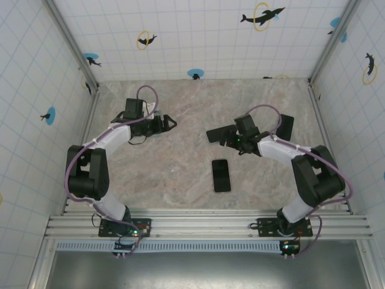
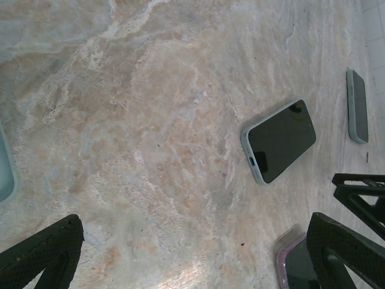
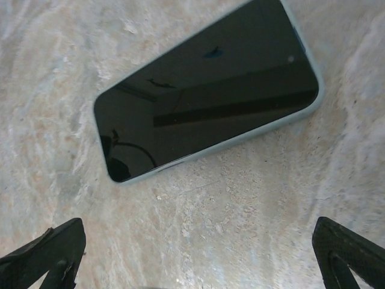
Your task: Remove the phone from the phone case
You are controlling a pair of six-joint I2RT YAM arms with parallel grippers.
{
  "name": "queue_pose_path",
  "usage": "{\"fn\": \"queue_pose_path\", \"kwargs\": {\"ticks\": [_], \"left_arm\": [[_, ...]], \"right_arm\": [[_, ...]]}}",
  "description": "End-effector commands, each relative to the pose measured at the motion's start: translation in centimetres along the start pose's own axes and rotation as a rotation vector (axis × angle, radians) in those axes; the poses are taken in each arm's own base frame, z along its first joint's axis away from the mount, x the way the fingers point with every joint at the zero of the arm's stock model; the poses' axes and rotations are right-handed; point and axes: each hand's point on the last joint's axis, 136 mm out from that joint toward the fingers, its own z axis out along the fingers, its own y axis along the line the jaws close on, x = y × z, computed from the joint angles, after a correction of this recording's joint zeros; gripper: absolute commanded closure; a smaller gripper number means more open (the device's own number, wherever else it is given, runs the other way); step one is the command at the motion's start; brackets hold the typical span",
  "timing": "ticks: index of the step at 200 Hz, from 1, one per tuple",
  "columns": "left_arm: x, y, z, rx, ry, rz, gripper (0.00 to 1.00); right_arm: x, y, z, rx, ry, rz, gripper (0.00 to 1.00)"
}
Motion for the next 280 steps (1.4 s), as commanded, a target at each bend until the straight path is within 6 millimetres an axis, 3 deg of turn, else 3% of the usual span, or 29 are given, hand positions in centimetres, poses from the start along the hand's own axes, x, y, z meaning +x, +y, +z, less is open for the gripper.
{"fn": "queue_pose_path", "kwargs": {"ticks": [1,156,232,280], "left_arm": [[-0.1,-0.2,0.2,-0.004,0.012,0.033,0.02],[2.0,1.2,0.2,-0.058,0.089,0.067,0.02],[2.9,1.5,0.4,-0.059,0.113,0.063,0.02],[3.1,1.6,0.6,-0.06,0.127,0.067,0.02]], "right_arm": [[-0.9,0.5,0.8,0.049,-0.026,0.099,0.01],[-4.7,2.4,7.0,0.144,-0.051,0.15,0.01],[-5.9,-0.1,9.3,0.416,-0.065,0.197,0.01],[-5.6,-0.4,10.8,0.53,-0.052,0.191,0.01]]}}
